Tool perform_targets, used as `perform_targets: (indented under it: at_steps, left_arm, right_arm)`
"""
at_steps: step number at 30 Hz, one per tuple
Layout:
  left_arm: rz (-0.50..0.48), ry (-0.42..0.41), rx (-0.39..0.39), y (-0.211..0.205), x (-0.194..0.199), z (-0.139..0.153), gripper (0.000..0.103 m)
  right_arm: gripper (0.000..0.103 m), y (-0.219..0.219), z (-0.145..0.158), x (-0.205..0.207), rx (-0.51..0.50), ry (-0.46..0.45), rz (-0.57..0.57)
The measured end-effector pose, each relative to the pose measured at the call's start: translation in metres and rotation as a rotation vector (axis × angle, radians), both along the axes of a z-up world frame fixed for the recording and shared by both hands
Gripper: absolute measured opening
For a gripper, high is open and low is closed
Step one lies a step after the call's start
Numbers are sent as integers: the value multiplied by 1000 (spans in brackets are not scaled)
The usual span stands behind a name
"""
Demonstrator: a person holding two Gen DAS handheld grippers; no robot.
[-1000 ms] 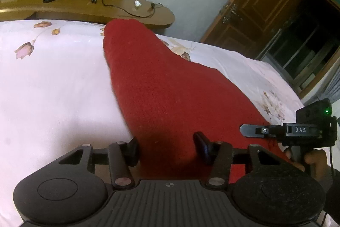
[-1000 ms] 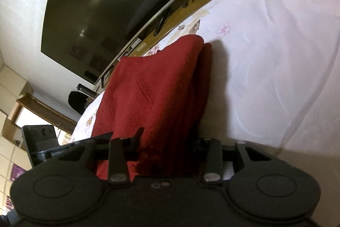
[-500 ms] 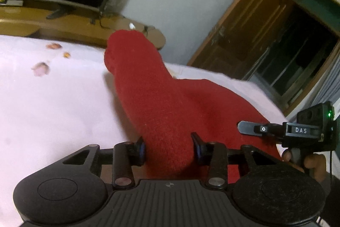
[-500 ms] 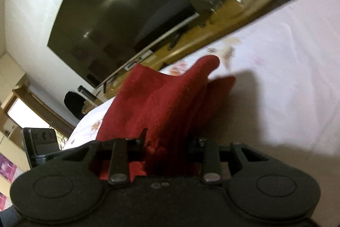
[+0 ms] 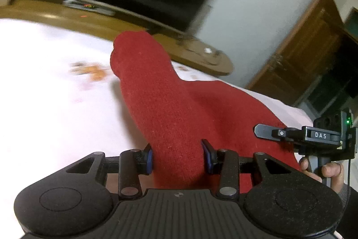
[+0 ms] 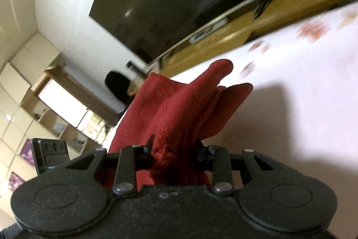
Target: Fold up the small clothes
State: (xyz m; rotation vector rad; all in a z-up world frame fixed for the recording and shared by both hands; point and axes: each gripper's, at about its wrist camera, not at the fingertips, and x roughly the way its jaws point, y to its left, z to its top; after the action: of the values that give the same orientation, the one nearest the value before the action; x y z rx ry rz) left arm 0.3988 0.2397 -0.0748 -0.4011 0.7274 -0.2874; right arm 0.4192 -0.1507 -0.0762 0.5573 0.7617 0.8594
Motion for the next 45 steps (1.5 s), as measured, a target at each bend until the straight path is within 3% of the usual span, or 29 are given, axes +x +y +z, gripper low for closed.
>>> perform_targets:
  at_steps: [5,8,9,11,13,15,17,20,24,26,28,29,35,37,39,41,43,45]
  left_arm:
    - [86,78,-35,53,-22,-32,42]
    - [166,105,-199,79,-35,-70,58]
    - [184,91,-258,85,-43,-76,58]
    - [195,67,-287,89,-55,-81,58]
    - [211,46,-249,91,-64,-74,58]
    - [237,-6,-170,86,-71,-56,58]
    - [262,-83,-104,85,-74,-35,58]
    - [240,-163,-75,78,-62,-13,58]
    - [147,-121,-14,55,-26,-18,58]
    - [149,-78,67,46,-11,-28,58]
    - [151,-73,149,45,-4,-39,44]
    - [163,-72,180,42,2,-36,33]
    - [154,-92,126,48,-12,-28,29]
    - [157,-119,145,44,-32,-16,36]
    - [158,-143,135,41,-60,-7,74]
    - [140,-121,83,38,-84,-13,74]
    - [137,-74,62,33,-103,-28,74]
    - [124,-1,60,26,-110,-48,74]
  right_arm:
    - [31,58,-26,9,23,80,50]
    - [31,69,-58,12,-20,161,14]
    - [32,68,-69,14,-32,197,-3]
    - [32,54,-80,12,22,222,-10]
    - [39,51,-75,11,12,229,-6]
    - [43,45,-57,7,-44,165,-34]
    - [40,36,-33,0,-73,54,-90]
    - [37,39,-11,6,-98,-38,-112]
    - [32,77,-5,8,-158,-109,-62]
    - [28,101,-12,7,-232,-138,-30]
    - [22,120,-24,10,-392,-142,-46]
    - [21,120,-29,12,-387,-153,-54]
    - [17,117,-28,20,-431,-139,-64]
    - [26,117,-21,14,-433,-154,-59]
    - [38,104,-7,-6,-425,-224,-81]
    - [48,90,-2,-25,-393,-236,-66]
    - [65,74,-6,-41,-368,-186,-49]
    - [62,59,-20,-56,-316,-90,-28]
